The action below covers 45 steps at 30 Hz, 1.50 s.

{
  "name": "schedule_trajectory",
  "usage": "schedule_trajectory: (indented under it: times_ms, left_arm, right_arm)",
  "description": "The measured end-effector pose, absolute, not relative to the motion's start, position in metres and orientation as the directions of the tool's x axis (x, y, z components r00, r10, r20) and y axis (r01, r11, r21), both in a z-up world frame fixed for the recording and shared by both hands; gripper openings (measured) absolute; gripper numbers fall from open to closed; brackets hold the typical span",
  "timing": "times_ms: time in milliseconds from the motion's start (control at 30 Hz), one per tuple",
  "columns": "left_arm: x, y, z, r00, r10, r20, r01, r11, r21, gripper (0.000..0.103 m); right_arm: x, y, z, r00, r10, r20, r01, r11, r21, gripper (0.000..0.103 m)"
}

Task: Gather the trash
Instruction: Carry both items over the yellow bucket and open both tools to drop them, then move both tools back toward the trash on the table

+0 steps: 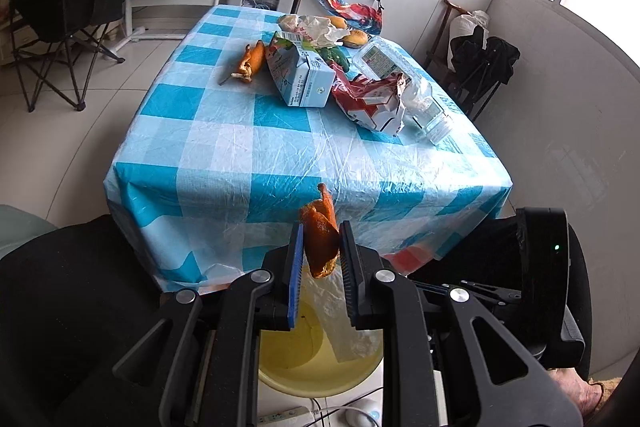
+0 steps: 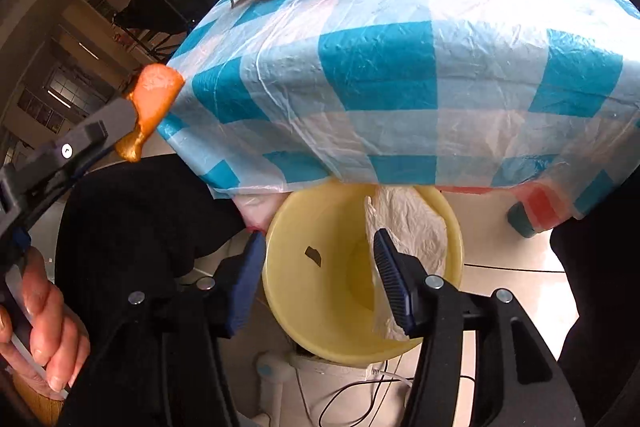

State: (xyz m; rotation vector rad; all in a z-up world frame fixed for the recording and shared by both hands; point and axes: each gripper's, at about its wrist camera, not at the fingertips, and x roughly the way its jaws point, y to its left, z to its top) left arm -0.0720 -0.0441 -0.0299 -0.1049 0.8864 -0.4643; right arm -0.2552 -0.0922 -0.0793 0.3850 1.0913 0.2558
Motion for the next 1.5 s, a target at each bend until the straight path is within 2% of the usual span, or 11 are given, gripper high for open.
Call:
schedule_trajectory:
  times_ms: [167,267,333,433,533,667,833,1500]
  left_arm:
    - [-0.075,-0.066,-0.050,0.471,-0.386,-0.793,0.384,0.899,-0.210,0.018]
    - [-0.080,-0.073,-0.056,0.476,-0.327,-0.816,0.386,0.912,-0.140,0.035]
    - [-0.084,-0.074,-0.050,0.519,-0.296,-0.802,0.375,0.922,-0.097,0.056]
    - [-0.091,-0.069,-0.036,0.599,-0.250,-0.761,0.336,0.941,-0.045,0.073]
    - [-0.097,-0.062,-0.025,0.668,-0.195,-0.718,0.278,0.961,-0.003,0.082]
    - [-0.103,-0.053,-0.015,0.717,-0.155,-0.679,0.222,0.975,0.011,0.087]
    - [-0.103,-0.049,-0.011,0.747,-0.125,-0.652,0.189,0.982,0.028,0.090]
    - [-0.095,-0.033,-0.011,0.754,-0.109,-0.647,0.135,0.991,-0.009,0.095]
  right_arm:
    - [-0.269,-0.114,-0.047,0.603,0.357,-0.714,-0.004,0.896,0.445,0.064]
    - [-0.276,-0.118,-0.032,0.669,0.330,-0.666,-0.018,0.903,0.430,0.067]
    - [-0.281,-0.119,-0.022,0.707,0.309,-0.637,-0.026,0.910,0.413,0.070]
    - [-0.292,-0.124,-0.003,0.753,0.275,-0.598,-0.036,0.924,0.380,0.074]
    - [-0.309,-0.123,0.011,0.791,0.235,-0.565,-0.048,0.944,0.326,0.079]
    - [-0.325,-0.120,0.021,0.820,0.200,-0.536,-0.063,0.963,0.264,0.087]
    - [-0.318,-0.117,0.015,0.814,0.185,-0.550,-0.055,0.968,0.245,0.088]
    - [-0.312,-0.098,0.004,0.775,0.173,-0.608,-0.073,0.980,0.185,0.088]
